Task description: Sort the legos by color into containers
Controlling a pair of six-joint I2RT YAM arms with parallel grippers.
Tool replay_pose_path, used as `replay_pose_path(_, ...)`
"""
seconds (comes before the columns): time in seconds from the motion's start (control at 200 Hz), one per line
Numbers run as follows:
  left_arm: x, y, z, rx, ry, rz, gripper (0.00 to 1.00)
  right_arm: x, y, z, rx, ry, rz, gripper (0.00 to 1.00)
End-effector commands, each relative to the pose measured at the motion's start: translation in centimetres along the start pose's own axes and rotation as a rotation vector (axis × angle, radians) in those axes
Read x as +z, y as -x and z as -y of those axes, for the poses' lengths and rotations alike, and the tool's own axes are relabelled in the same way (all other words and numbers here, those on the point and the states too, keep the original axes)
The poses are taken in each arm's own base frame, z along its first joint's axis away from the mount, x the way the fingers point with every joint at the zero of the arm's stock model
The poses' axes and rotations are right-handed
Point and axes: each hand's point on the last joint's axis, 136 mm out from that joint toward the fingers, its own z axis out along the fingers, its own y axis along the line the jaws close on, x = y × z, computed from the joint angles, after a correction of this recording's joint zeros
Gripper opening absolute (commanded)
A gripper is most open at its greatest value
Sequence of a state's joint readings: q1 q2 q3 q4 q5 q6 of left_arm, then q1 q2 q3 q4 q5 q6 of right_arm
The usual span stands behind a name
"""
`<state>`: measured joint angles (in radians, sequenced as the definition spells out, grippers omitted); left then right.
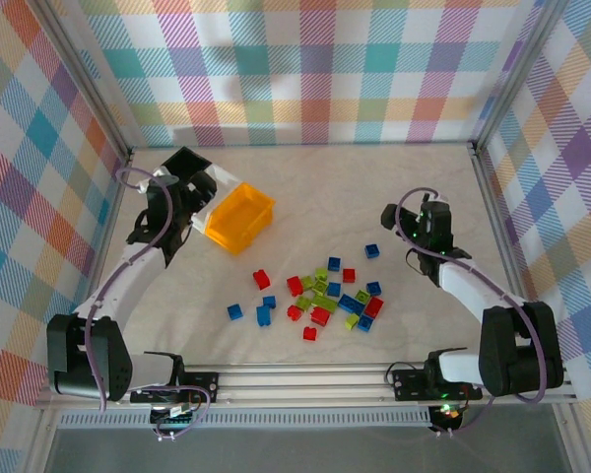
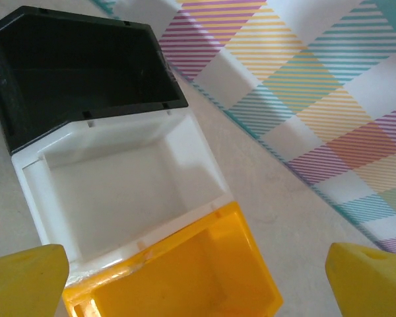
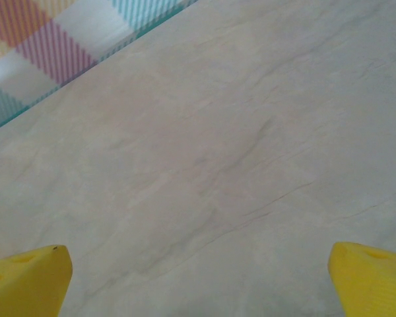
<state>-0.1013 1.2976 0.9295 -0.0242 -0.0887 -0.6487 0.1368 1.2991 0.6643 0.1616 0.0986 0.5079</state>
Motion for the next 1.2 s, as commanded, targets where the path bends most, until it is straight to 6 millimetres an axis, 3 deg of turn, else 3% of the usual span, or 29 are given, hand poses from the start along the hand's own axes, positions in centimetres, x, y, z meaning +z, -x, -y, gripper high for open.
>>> replay_pose_path(0.0, 0.1, -0.7, 1.2, -0.025, -0.057, -0.098, 1.00, -0.1, -0.6, -3.0, -0.036, 0.114, -0.130, 1.00)
replay_pose_path(0.14, 1.3, -4.4, 3.2, 0.124, -0.074, -0.309, 1.00, 0.4, -2.4, -3.5, -0.062, 0.113, -0.256, 1.00)
replay_pose_path(0.215, 1.9, -7.7, 3.0, 0.264, 0.019, -0.431, 1.00, 0.5, -3.2, -3.6, -0.072, 0.115, -0.301, 1.00)
replay_pose_path(0.31, 2.7, -10.8, 3.1, 0.447, 0.110, -0.466, 1.00, 0.6, -3.8, -3.3, -0.083, 0.090, -0.328, 1.00)
replay_pose_path(0.55, 5.9, -13.4, 2.4, 0.523, 0.188, -0.477, 0.94, 0.4, -4.2, -3.2, -0.092, 0.091, -0.339, 1.00)
replay_pose_path(0.75, 7.2, -17.5, 2.7, 0.560, 0.170, -0.555, 0.88, 0.0, -4.2, -3.0, -0.092, 0.082, -0.329, 1.00)
replay_pose_path(1.095, 6.1, -23.8, 10.1, 0.502, -0.034, -0.653, 0.77, 0.1, -4.1, -2.8, -0.064, 0.064, -0.332, 1.00)
replay_pose_path(1.195, 5.9, -25.1, 13.2, 0.475, -0.097, -0.672, 0.77, 0.2, -4.3, -2.9, -0.043, 0.066, -0.342, 1.00)
